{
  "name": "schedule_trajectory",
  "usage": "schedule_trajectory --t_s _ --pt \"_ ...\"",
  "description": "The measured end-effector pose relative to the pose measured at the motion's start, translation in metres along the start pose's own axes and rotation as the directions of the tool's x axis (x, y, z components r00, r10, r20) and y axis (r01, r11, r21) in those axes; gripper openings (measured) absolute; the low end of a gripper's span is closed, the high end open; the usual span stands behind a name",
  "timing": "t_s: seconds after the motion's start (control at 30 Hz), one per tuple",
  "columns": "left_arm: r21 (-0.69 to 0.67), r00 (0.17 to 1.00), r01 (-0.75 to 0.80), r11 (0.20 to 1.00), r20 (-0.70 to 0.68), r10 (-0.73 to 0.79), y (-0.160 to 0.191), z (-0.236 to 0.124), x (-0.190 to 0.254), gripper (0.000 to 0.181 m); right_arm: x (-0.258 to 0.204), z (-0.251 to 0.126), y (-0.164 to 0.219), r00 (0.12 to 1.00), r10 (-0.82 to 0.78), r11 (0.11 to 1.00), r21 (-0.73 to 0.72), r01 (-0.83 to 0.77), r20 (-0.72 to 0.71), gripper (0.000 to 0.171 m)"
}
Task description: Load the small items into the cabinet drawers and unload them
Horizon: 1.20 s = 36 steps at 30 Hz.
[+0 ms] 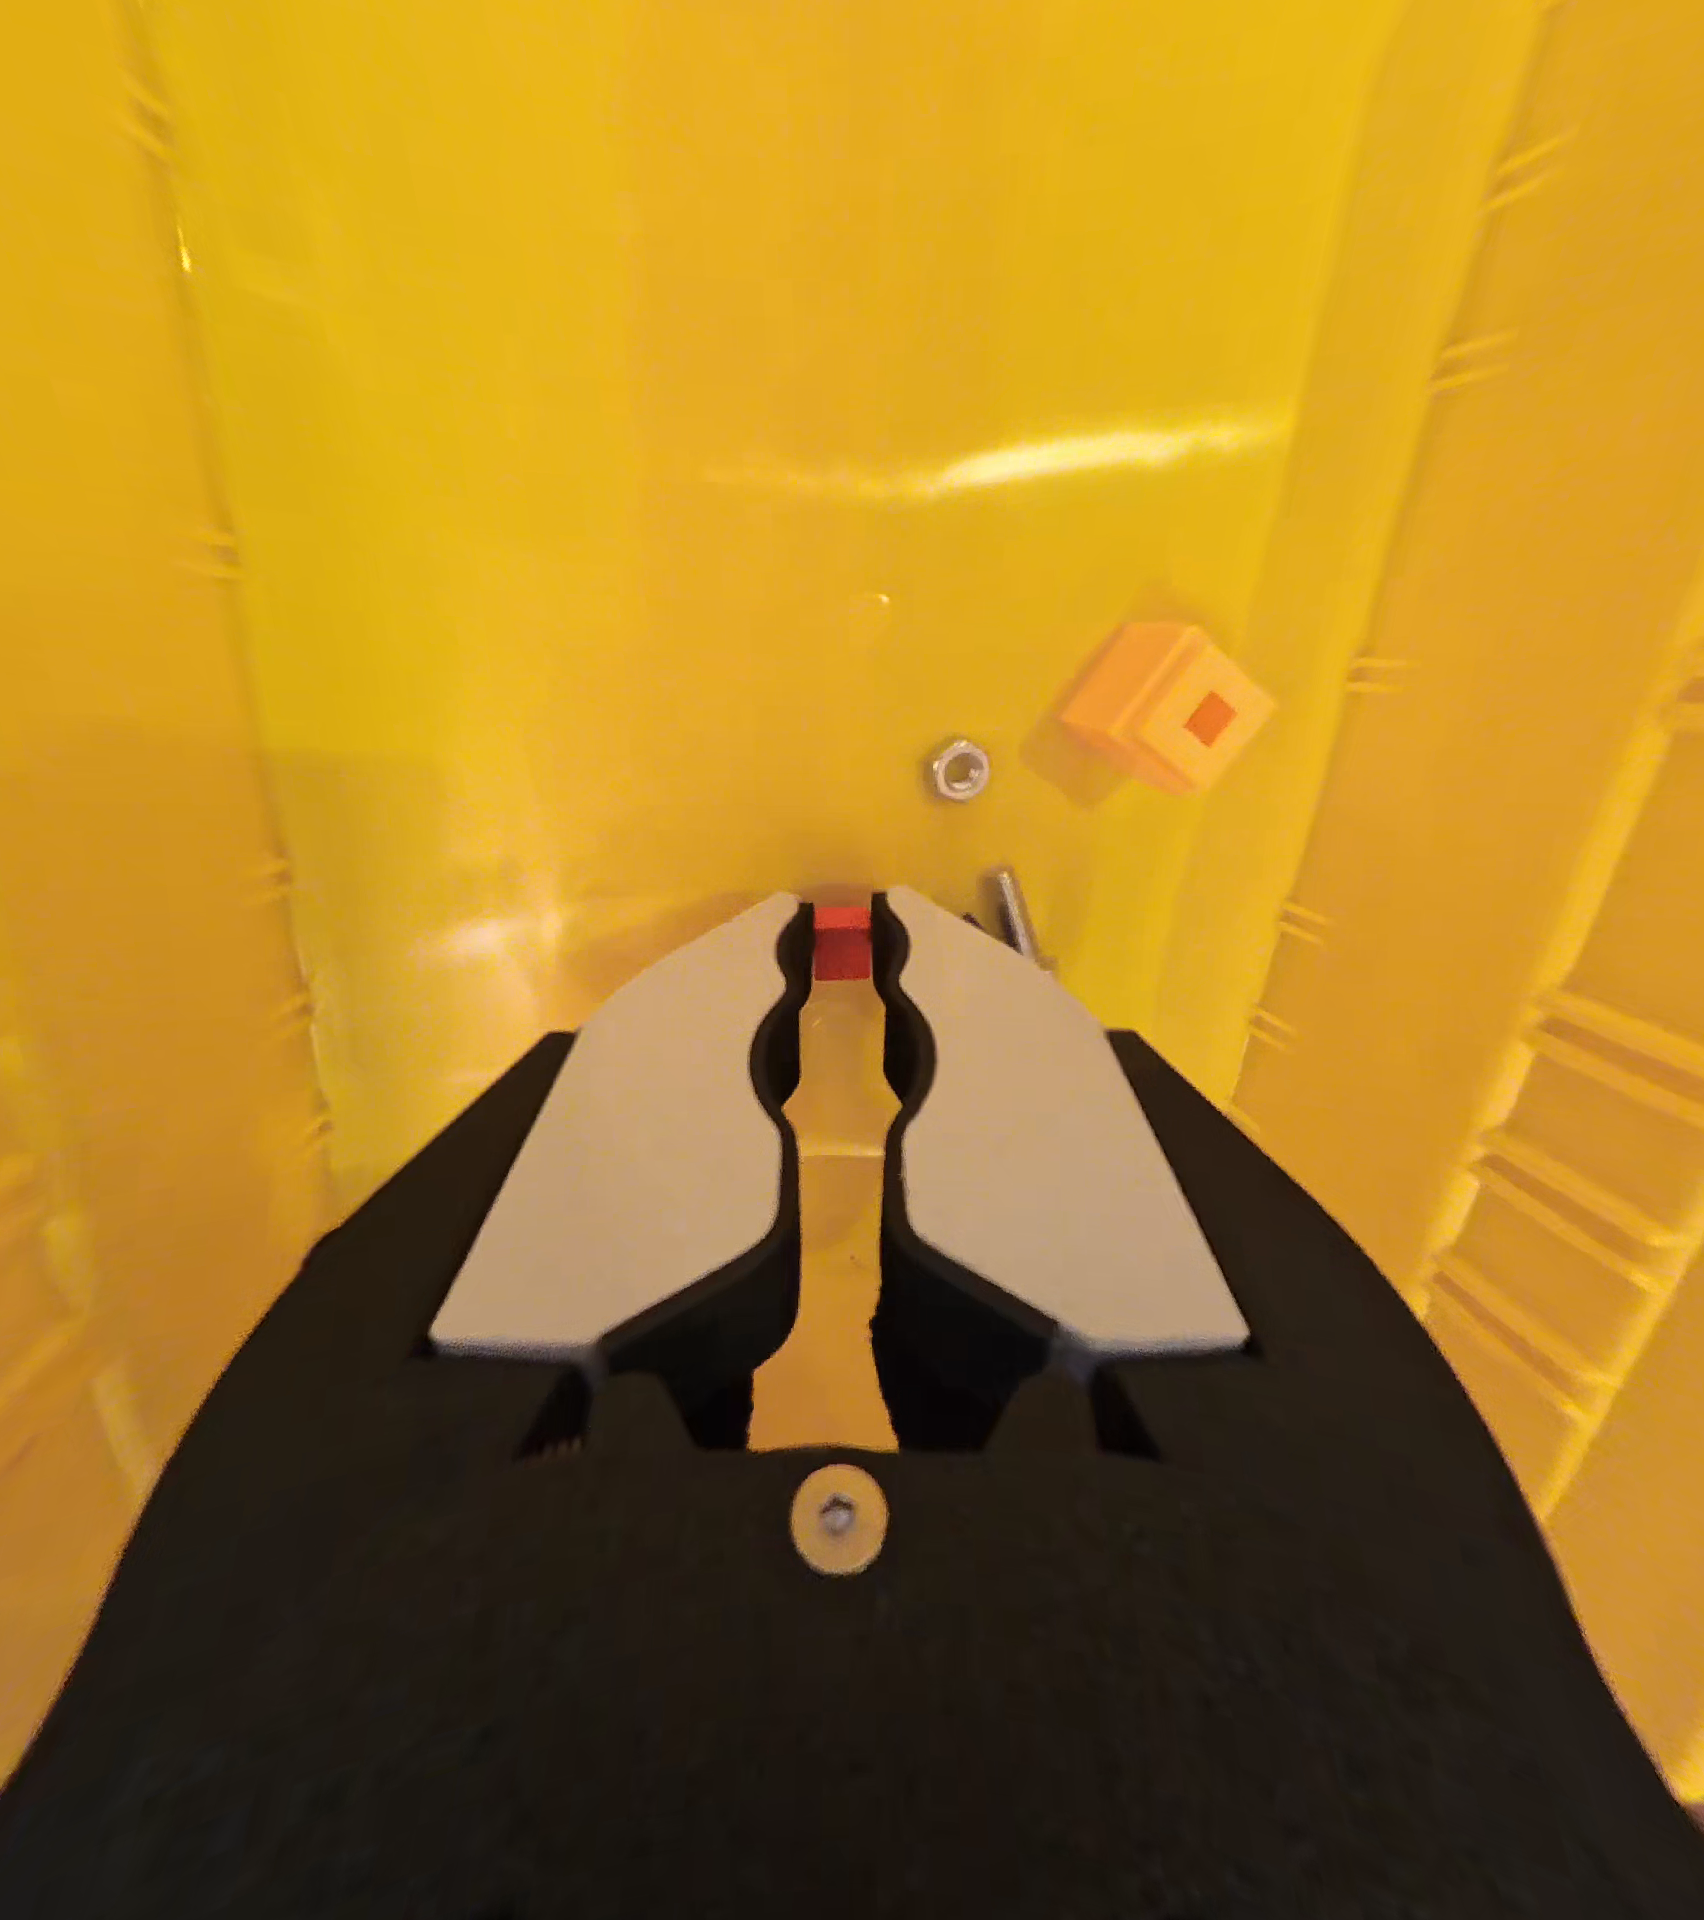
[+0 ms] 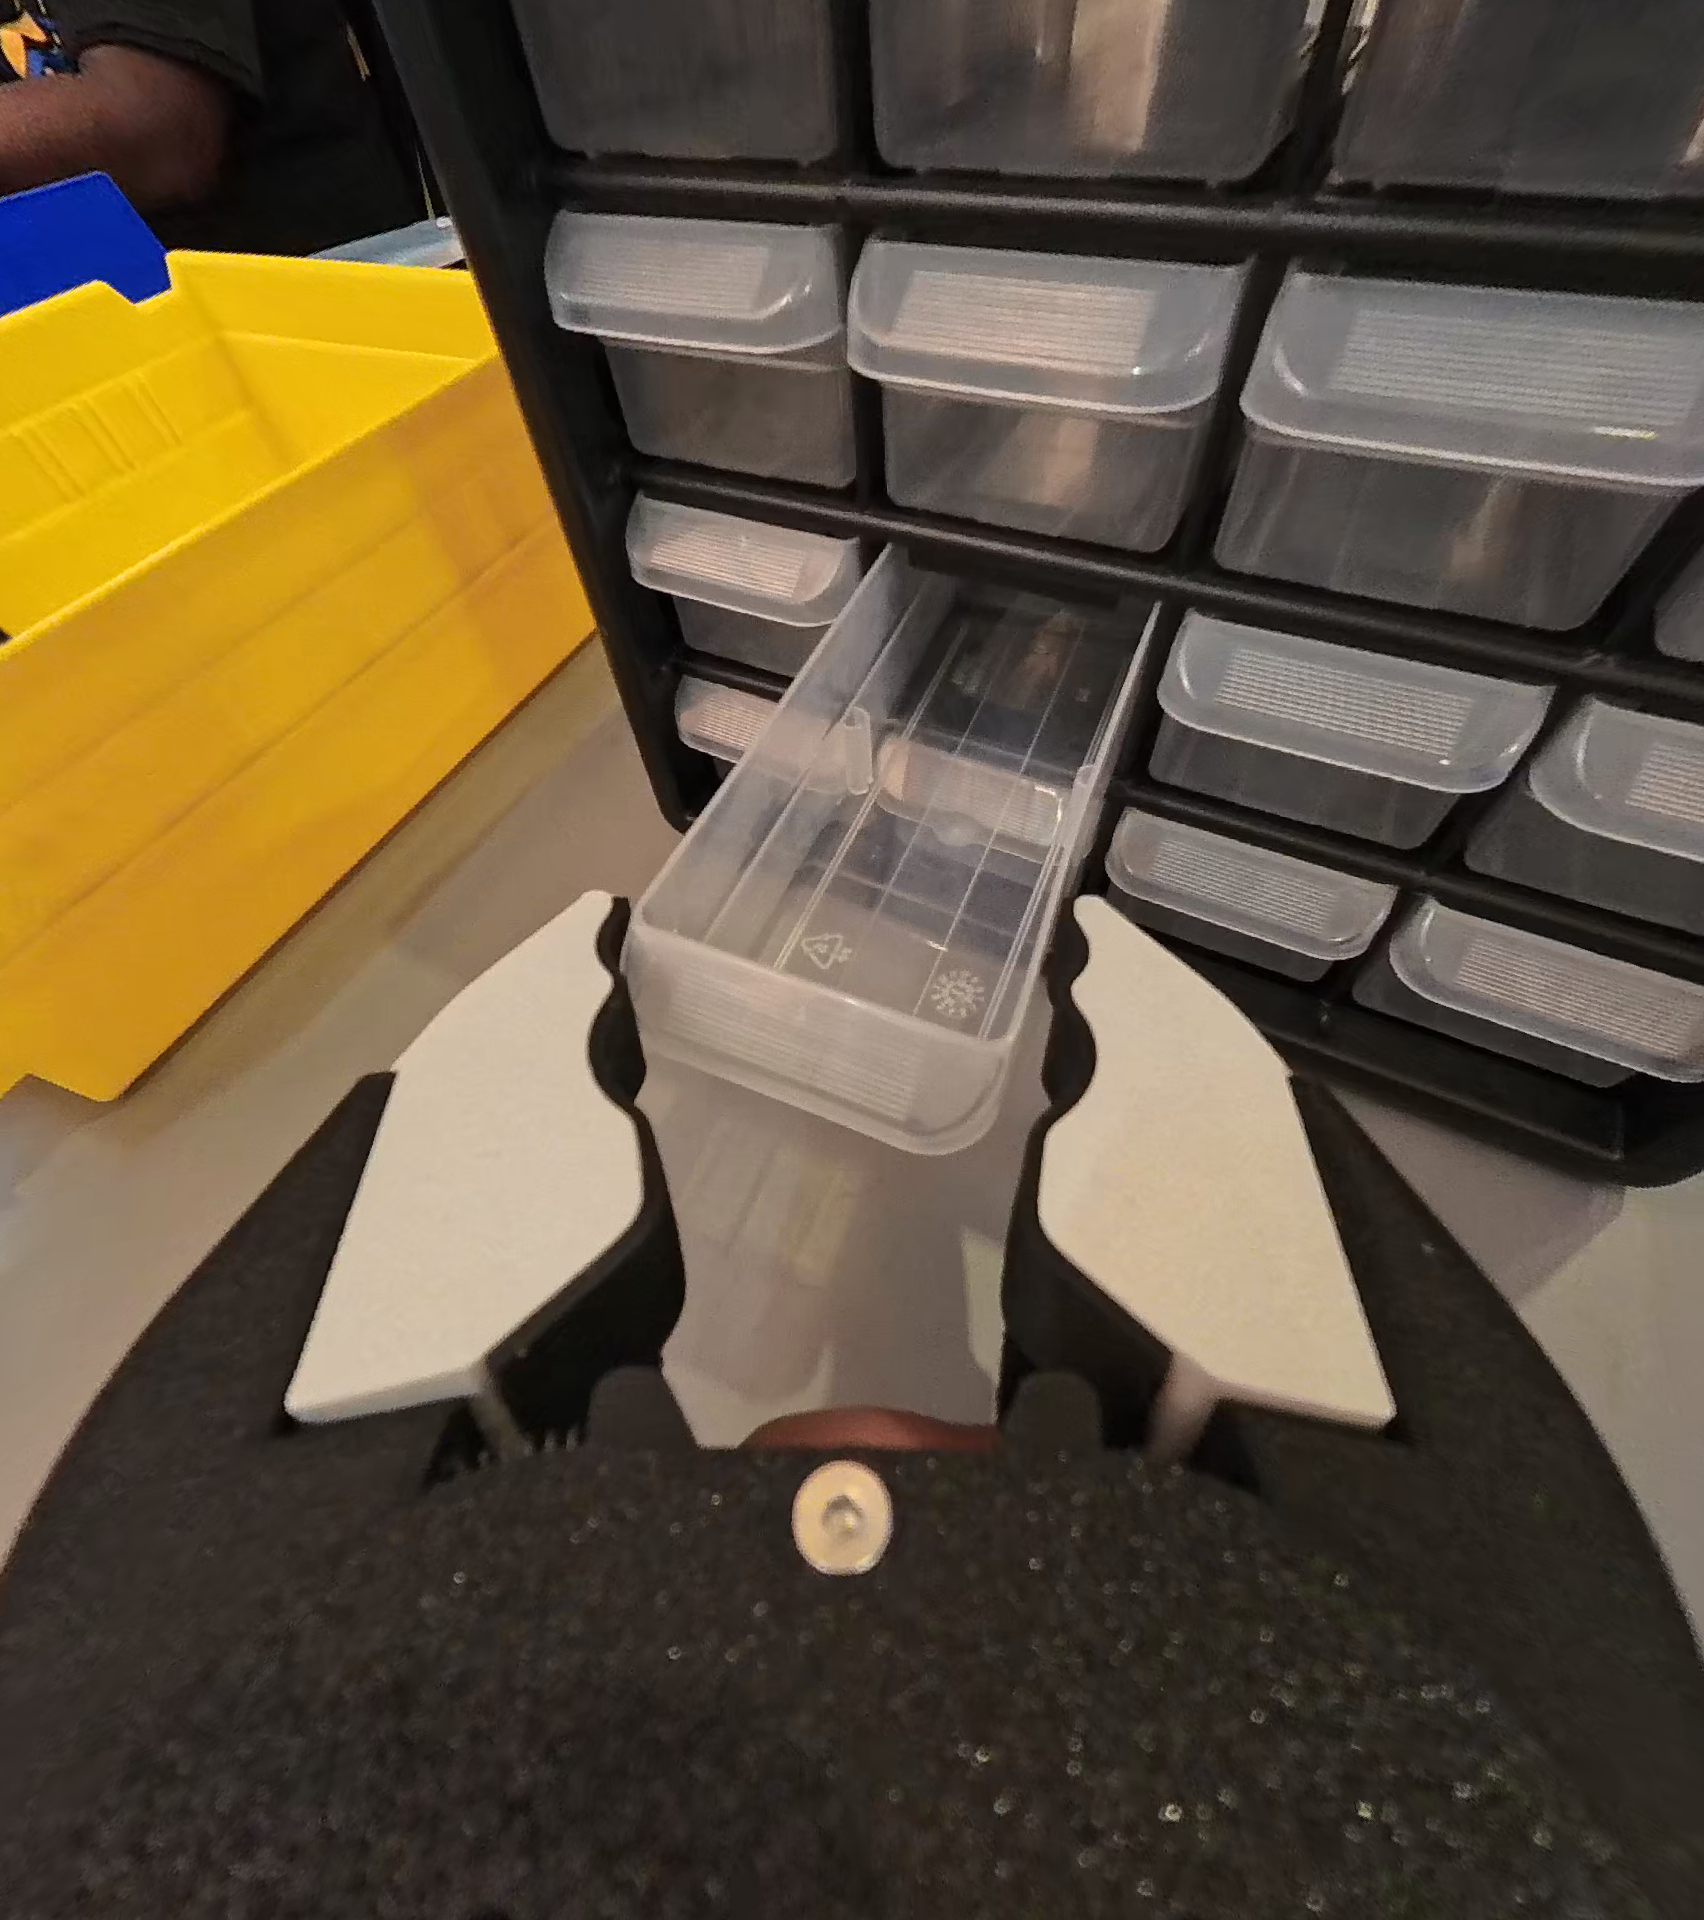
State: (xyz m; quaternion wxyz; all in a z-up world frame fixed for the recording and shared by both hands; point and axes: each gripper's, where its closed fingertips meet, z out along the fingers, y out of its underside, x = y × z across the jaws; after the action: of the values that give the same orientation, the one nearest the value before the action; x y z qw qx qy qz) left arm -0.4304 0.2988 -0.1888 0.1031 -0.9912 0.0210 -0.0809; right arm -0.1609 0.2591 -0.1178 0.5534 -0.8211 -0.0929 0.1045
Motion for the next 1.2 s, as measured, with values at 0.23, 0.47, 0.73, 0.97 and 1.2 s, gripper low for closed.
schedule_trajectory --t_s 0.23,0.47,0.73,0.97,1.2 --pt "0.105 0.965 -0.156 0.982 -0.194 0.175 -0.005 -0.043 0.03 0.01 -0.001 -0.001 0.0 1.0 0.003 1.0 -0.002 -0.003 0.002 0.076" --pt "0.453 0.682 -0.532 0.715 -0.27 0.679 -0.009 -0.138 0.17 0.01 -0.001 -0.002 0.002 1.0 -0.005 1.0 -0.008 0.005 -0.006 0.075" --pt "0.348 0.273 -0.876 0.335 -0.215 0.938 0.015 -0.089 0.294 0.01 -0.002 -0.004 0.004 1.0 -0.01 1.0 -0.021 0.01 -0.005 0.075" --pt "0.057 0.117 -0.99 0.125 -0.135 0.984 0.017 -0.043 0.299 0.01 -0.003 -0.007 0.004 1.0 0.007 1.0 -0.027 -0.007 0.006 0.075" --pt "-0.108 0.049 -0.994 0.032 -0.162 0.986 0.027 -0.028 0.296 0.01 -0.005 -0.008 0.008 0.999 -0.028 0.998 -0.048 0.027 -0.02 0.075"
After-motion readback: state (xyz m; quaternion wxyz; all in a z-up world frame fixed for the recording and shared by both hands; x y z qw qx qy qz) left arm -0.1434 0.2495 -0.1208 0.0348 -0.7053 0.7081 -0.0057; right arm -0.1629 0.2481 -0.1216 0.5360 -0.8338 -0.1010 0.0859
